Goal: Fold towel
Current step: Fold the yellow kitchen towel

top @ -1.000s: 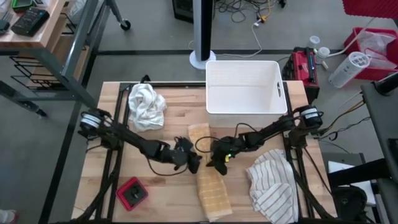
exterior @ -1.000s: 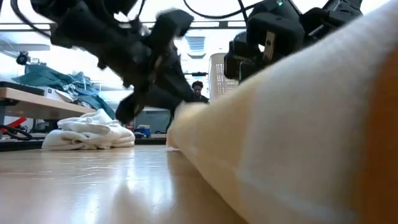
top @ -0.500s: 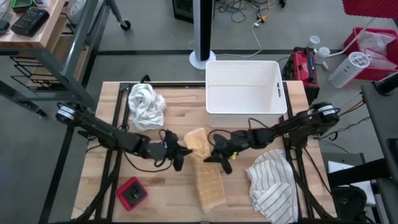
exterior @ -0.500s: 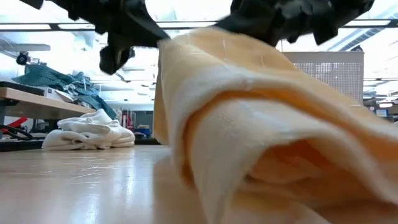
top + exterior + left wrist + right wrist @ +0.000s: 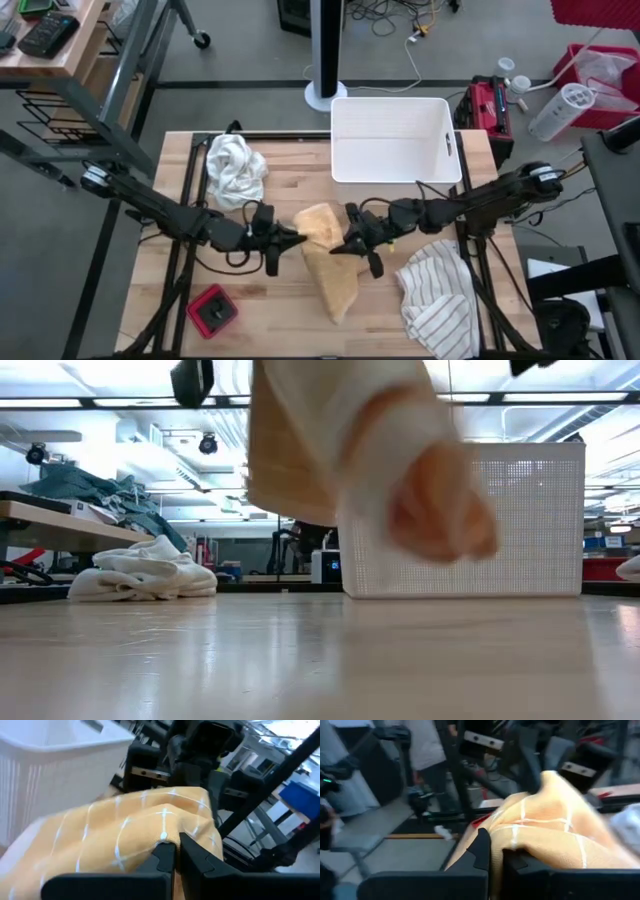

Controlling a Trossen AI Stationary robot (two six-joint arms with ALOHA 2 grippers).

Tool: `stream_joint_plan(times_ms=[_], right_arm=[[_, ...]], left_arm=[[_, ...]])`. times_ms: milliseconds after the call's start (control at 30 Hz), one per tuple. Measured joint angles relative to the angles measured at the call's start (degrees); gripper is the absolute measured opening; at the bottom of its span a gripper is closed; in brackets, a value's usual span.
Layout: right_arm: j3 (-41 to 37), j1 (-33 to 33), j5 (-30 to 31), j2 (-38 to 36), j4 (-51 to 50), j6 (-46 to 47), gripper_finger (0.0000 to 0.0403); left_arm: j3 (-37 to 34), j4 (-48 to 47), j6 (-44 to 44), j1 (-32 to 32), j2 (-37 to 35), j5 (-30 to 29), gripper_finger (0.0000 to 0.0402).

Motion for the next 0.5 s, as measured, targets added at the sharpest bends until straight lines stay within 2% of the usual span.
stream_joint_plan(times_ms=[200, 333, 500], right_arm=[[5.7, -0.9, 13.0, -1.9, -13.1, -9.8, 0.0000], [10.8, -1.4, 15.4, 0.1, -16.3, -12.1, 0.0000], [17.0, -1.4, 15.7, 3.6, -19.4, -10.3, 0.0013]], left_arm=[[2.3, -2.8, 11.9, 0.8, -4.6, -3.2, 0.0002], [6.3, -7.3, 17.6, 1.6, -7.2, -3.2, 0.0002], [13.6, -16.9, 19.5, 1.8, -6.9, -4.3, 0.0002]])
